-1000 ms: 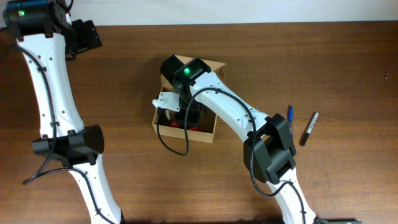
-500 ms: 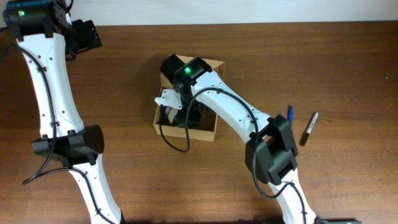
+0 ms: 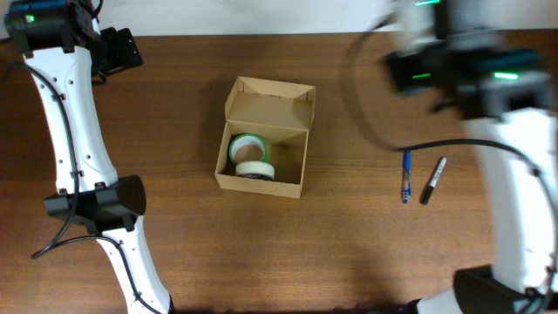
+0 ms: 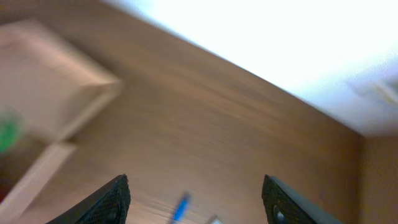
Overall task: Pack container
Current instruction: 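Move the right gripper over the blue pen and grasp it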
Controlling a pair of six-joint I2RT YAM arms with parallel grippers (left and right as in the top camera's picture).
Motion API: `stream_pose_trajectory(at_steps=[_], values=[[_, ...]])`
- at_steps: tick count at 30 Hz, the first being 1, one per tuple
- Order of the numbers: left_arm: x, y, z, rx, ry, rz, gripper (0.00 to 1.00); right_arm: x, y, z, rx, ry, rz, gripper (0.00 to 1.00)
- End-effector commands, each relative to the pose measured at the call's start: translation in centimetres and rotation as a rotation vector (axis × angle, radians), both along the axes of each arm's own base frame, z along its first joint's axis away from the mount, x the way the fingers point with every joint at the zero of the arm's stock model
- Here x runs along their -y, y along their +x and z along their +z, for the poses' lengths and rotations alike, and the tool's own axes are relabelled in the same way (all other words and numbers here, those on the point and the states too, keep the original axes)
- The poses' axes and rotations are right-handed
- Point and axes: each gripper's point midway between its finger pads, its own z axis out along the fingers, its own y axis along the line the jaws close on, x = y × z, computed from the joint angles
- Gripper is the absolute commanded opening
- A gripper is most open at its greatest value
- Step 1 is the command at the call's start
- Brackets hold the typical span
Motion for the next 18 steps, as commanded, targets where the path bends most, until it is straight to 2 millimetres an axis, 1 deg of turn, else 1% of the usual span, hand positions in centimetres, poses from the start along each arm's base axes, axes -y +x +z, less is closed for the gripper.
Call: stream_pose_trajectory(at_steps=[1,2,3,4,5,6,8,10,12,15,18], values=[[-0.2,-0.1,0.0,-0.005,0.011,-0.005,1.0,6.8,-0.2,-3.1,-0.076,0.168,-0.276,0.69],[-0.2,-0.1,0.0,-0.005,0.011,-0.005,1.0,8.5,-0.5,-5.0,-0.123,0.217,-0.351,0.68],[-0.2,-0.1,0.0,-0.005,0.011,-0.005,1.0,9.5,-0.8,-6.8,-0.17,0.254,-0.399,0.66],[-0.2,-0.1,0.0,-0.005,0.011,-0.005,1.0,10.3,-1.3,-9.0,-0.23,0.282,-0.44,0.64],[-0.2,-0.1,0.0,-0.005,0.011,-0.005,1.0,11.0,-1.7,-11.0,-0.284,0.298,-0.472,0.61],[-0.2,-0.1,0.0,-0.005,0.011,-0.005,1.0,11.5,-2.3,-13.4,-0.347,0.309,-0.51,0.61],[-0.2,-0.1,0.0,-0.005,0.011,-0.005,1.0,11.8,-3.2,-17.0,-0.435,0.322,-0.555,0.6],[-0.2,-0.1,0.0,-0.005,0.011,-0.005,1.0,11.3,-4.3,-21.5,-0.533,0.335,-0.575,0.6],[-0.2,-0.1,0.0,-0.005,0.011,-0.005,1.0,10.3,-4.9,-24.3,-0.587,0.352,-0.559,0.6],[-0.2,-0.1,0.0,-0.005,0.011,-0.005,1.0,9.3,-5.6,-27.9,-0.647,0.358,-0.551,0.6],[-0.2,-0.1,0.0,-0.005,0.011,-0.005,1.0,8.9,-6.2,-30.4,-0.69,0.367,-0.571,0.6]])
